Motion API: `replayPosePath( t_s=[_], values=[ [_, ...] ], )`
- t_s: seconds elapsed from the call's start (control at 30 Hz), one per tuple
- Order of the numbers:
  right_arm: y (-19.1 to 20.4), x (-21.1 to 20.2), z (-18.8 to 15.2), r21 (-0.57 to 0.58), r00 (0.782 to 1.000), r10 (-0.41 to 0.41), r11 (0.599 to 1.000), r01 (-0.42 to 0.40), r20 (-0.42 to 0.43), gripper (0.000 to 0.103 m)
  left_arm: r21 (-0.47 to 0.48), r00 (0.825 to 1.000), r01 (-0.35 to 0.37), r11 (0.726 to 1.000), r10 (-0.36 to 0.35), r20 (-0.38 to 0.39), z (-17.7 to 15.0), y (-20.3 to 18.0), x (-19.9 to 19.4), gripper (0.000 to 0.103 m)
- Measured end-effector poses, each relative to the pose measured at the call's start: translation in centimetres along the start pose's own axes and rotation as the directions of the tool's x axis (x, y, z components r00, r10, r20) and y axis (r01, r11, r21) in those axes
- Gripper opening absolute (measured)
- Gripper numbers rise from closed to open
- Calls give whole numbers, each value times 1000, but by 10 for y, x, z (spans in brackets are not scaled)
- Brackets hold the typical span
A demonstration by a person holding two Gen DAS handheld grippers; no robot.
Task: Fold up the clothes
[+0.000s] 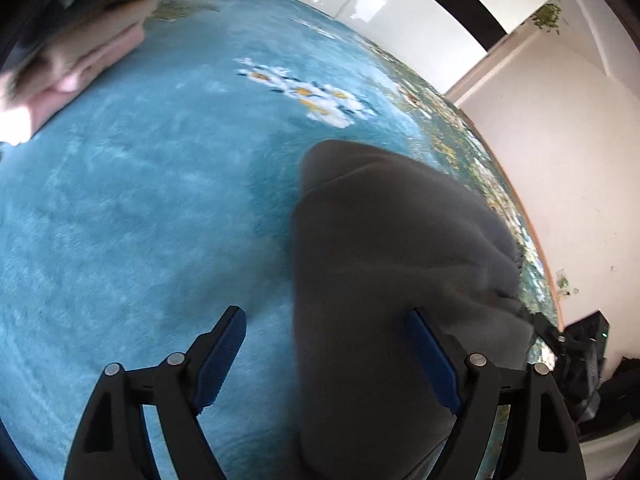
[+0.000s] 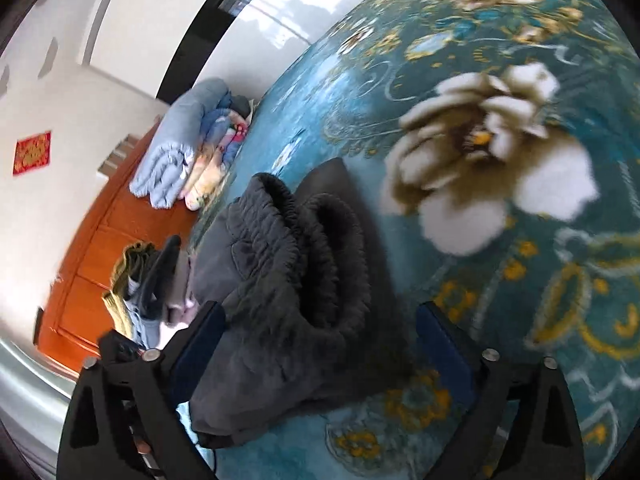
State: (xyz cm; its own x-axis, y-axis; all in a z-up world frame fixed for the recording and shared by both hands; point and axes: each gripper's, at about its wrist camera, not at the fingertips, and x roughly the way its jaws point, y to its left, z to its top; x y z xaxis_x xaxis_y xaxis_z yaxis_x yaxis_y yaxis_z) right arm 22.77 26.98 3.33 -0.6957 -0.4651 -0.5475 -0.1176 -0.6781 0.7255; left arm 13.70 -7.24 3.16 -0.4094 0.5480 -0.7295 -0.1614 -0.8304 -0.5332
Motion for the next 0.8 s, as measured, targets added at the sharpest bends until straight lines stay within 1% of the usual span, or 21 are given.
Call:
replayPosePath(
  t_s=[0.1,0.23,0.3,0.33,0.4,0.47,0.5,0.53,0.57,0.67,0.73,0.8],
  values=[
    [7,12,7,-24,999,-36,999,36,9,99,16,1000,7,1000,-7,-4,4,-7,7,85],
    [15,24,12,-42,996,-85,995,86,29,99,25,1000,24,999,-24,13,5,-10,6,85],
    [20,28,10,-55,997,-77,995,78,18,99,39,999,24,999,-25,23,6,-12,4,83],
    [23,30,8,-58,998,-67,996,68,10,99,52,999,25,998,-27,29,5,-14,2,75],
    [26,28,8,-63,996,-87,994,88,13,96,76,999,24,997,-28,44,6,-18,-2,67],
    [27,25,9,-64,995,-101,993,102,9,84,99,998,23,995,-29,58,8,-21,-3,52],
    [28,23,10,-64,995,-101,993,102,6,81,103,997,26,994,-33,67,10,-22,-4,47],
    [30,21,11,-72,995,-100,992,100,0,76,109,996,33,993,-41,75,11,-22,-6,40],
    [34,19,11,-92,995,-105,990,104,2,71,118,996,40,992,-49,78,13,-23,-8,38],
    [46,12,12,-148,994,-106,983,107,13,65,146,994,60,988,-73,87,18,-25,-13,35],
    [57,11,17,-177,996,-84,980,87,24,63,170,991,74,983,-91,96,25,-28,-18,34],
    [69,13,26,-204,998,-61,977,66,31,63,200,989,69,977,-92,112,43,-33,-21,34]
  ],
)
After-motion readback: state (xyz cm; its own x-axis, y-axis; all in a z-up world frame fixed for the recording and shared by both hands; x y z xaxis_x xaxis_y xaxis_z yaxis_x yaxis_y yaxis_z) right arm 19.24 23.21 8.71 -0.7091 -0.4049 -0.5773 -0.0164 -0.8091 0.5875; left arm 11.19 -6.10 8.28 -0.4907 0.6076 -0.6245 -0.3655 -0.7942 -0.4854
